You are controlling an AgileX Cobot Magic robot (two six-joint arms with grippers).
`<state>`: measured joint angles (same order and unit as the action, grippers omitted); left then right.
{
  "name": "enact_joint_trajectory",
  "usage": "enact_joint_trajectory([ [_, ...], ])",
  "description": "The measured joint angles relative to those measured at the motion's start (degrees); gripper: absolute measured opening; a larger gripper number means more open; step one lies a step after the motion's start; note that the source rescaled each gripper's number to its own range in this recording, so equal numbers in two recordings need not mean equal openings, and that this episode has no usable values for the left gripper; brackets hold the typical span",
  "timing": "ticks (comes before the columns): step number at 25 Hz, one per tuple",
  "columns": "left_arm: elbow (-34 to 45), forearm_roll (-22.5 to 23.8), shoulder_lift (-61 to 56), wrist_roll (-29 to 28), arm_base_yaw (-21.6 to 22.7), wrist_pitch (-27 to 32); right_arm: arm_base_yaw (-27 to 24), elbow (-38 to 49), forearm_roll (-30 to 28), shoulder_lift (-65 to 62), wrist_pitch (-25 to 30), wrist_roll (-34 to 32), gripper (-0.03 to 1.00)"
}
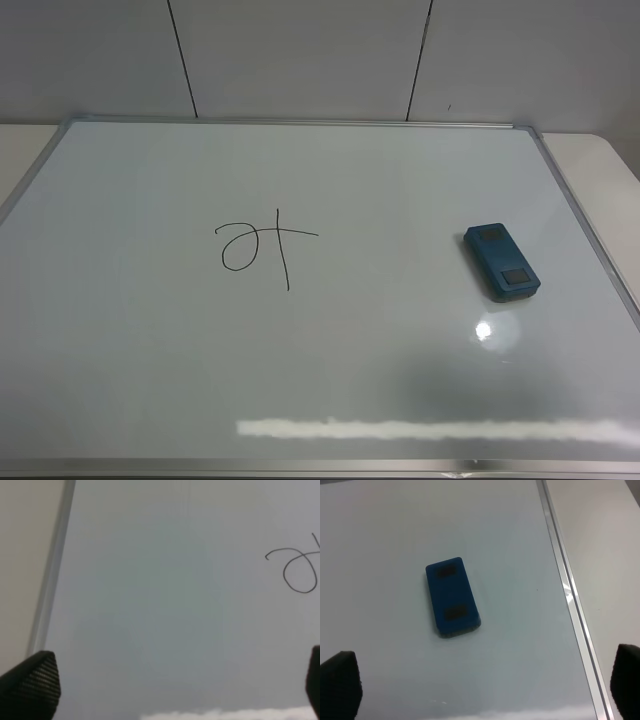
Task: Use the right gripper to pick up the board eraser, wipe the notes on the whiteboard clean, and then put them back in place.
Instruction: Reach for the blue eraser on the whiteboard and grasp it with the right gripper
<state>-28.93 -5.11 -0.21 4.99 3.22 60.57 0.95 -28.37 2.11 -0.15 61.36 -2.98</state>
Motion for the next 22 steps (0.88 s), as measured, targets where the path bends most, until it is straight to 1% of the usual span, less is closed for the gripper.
enact_joint_trajectory([
  [18, 0.0, 0.0, 0.0, 0.0, 0.0, 0.0, 0.0, 0.0, 0.0, 0.0, 0.0, -0.12, 1.0],
  [22, 0.0, 0.0, 0.0, 0.0, 0.0, 0.0, 0.0, -0.22, 0.0, 2.05, -0.29, -1.11, 1.0],
])
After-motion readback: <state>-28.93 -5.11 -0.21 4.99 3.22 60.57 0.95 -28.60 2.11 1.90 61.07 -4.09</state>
